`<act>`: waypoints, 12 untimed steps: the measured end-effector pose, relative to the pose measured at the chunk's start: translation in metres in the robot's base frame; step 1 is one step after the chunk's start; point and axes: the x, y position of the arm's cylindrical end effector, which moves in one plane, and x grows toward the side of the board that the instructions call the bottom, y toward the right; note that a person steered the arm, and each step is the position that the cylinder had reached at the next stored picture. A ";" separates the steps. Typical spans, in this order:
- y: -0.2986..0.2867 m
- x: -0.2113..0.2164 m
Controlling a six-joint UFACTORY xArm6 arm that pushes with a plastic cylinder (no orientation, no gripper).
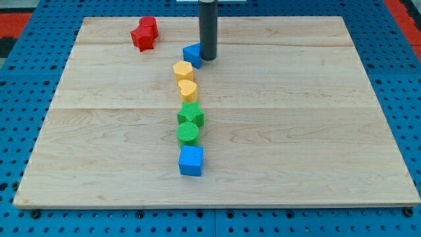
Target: Slide the red circle above the blue triangle
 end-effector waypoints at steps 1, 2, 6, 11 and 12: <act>-0.007 0.000; -0.007 -0.013; -0.139 -0.118; -0.126 -0.075; -0.083 -0.075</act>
